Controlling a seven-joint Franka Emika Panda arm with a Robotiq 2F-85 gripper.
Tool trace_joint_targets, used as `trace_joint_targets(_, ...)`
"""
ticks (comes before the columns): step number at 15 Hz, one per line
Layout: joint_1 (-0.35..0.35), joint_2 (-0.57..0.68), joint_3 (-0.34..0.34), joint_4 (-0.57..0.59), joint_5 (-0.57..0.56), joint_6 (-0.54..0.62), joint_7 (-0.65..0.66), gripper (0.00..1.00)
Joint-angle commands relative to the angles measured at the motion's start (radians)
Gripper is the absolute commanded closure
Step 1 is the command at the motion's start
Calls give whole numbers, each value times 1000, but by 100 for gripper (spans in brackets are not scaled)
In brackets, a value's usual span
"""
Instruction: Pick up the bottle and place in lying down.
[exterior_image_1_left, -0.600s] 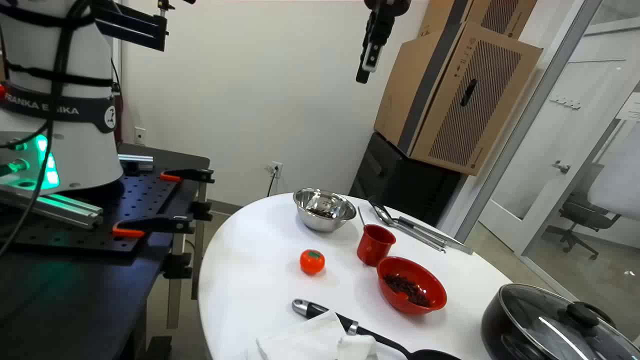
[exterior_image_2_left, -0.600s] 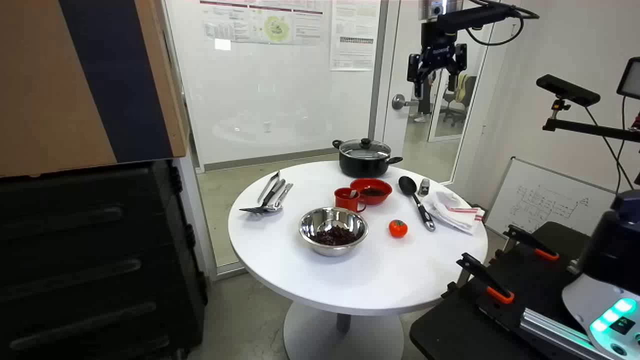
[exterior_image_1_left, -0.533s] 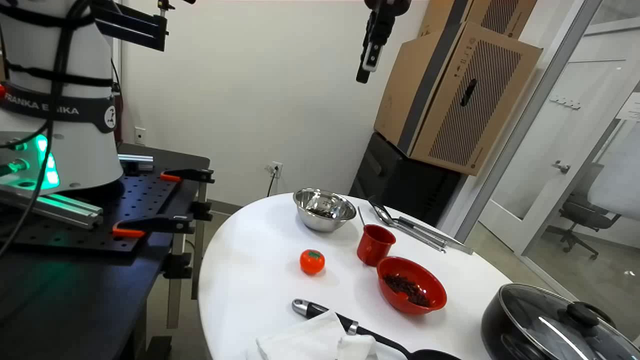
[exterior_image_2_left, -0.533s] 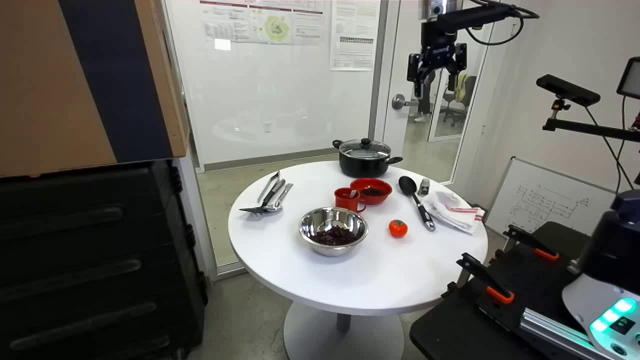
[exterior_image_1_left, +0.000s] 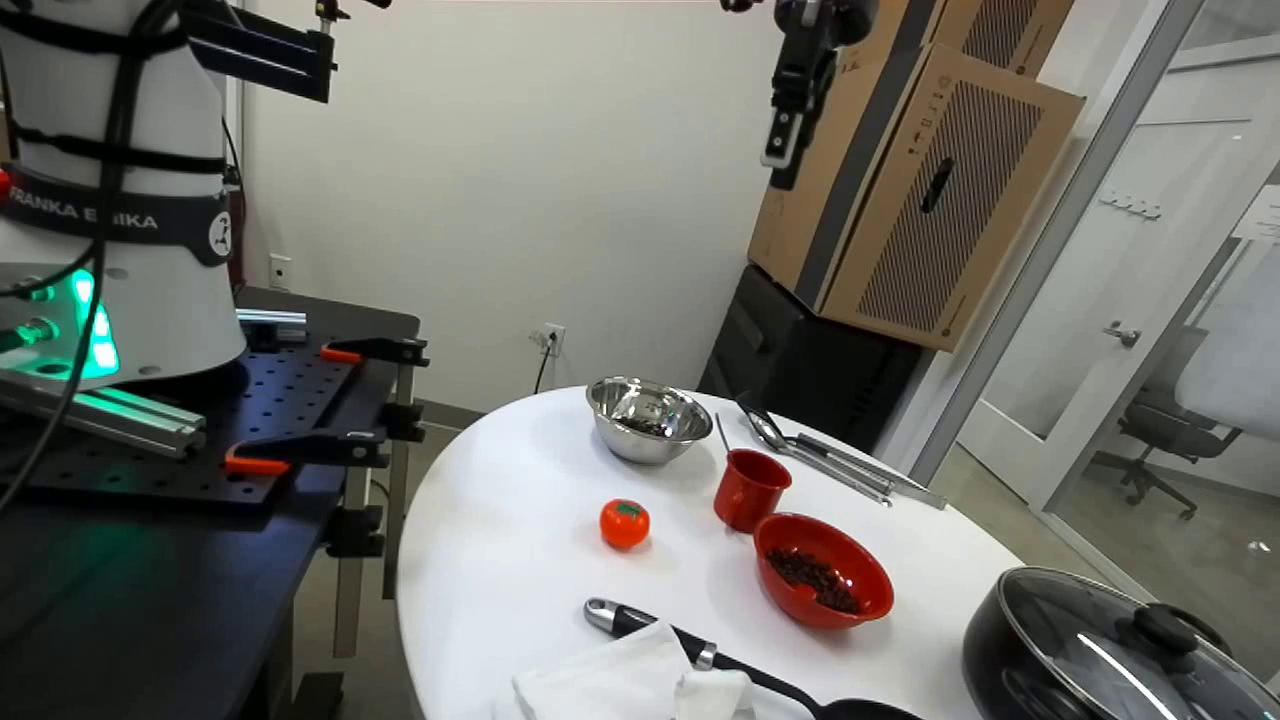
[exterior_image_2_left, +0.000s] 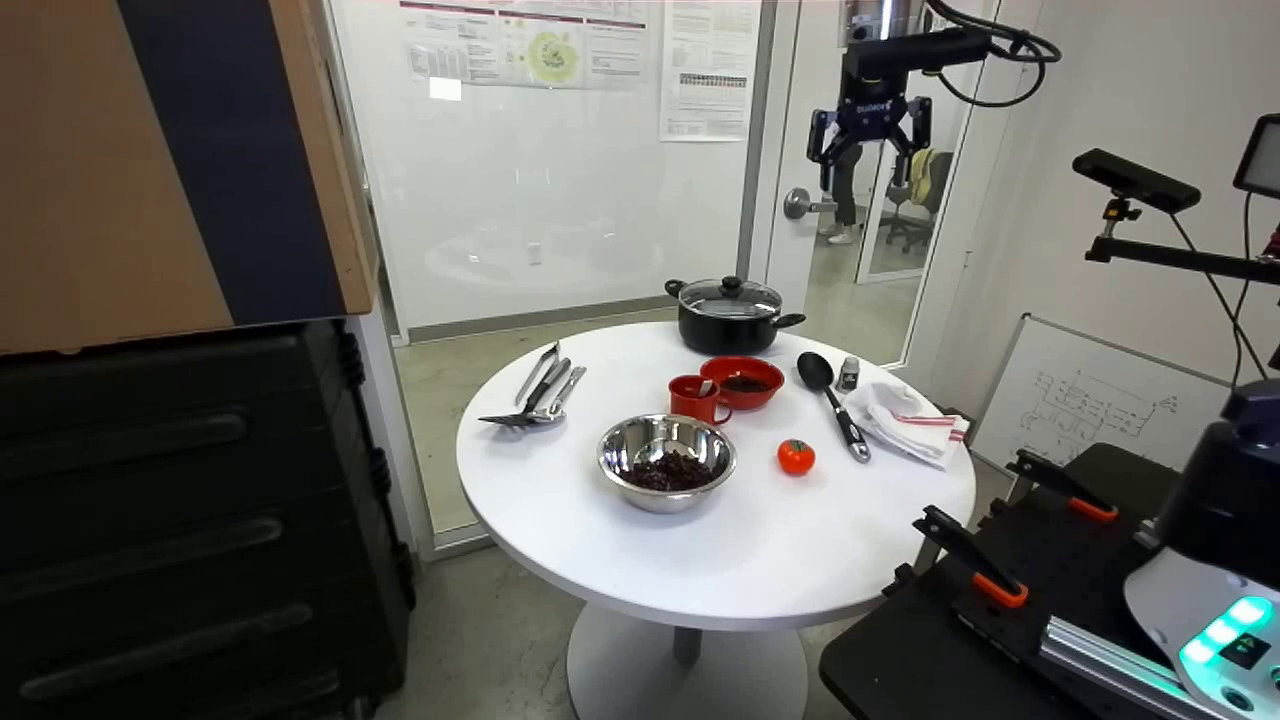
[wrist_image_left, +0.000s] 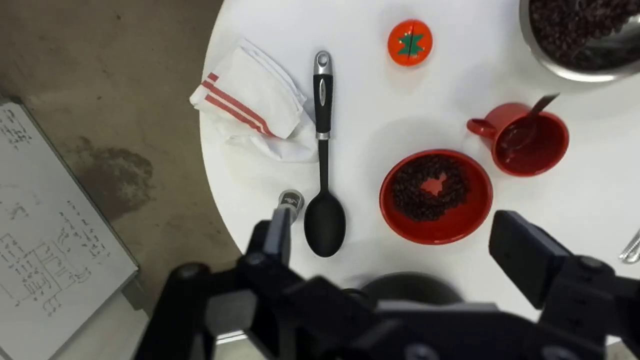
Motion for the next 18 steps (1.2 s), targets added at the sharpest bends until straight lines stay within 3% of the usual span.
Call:
trace_joint_targets(1, -26, 153, -52, 99, -27, 103, 147, 0)
trace_joint_targets(5, -33, 269, -128, 133, -113, 262, 341, 0)
trace_joint_targets(8, -17, 331, -199, 143, -256, 347, 526, 0)
trace_joint_targets(10, 9, 356, -245, 166, -411, 307, 659, 0)
trace_joint_targets(11, 27, 355, -249, 186, -455, 232, 674, 0)
trace_joint_targets(12, 0, 337, -240, 135, -369, 309, 591, 0)
trace_joint_targets(16, 19, 347, -245, 168, -425, 252, 643, 0)
trace_joint_targets(18, 23, 327, -247, 133, -423, 306, 726, 0)
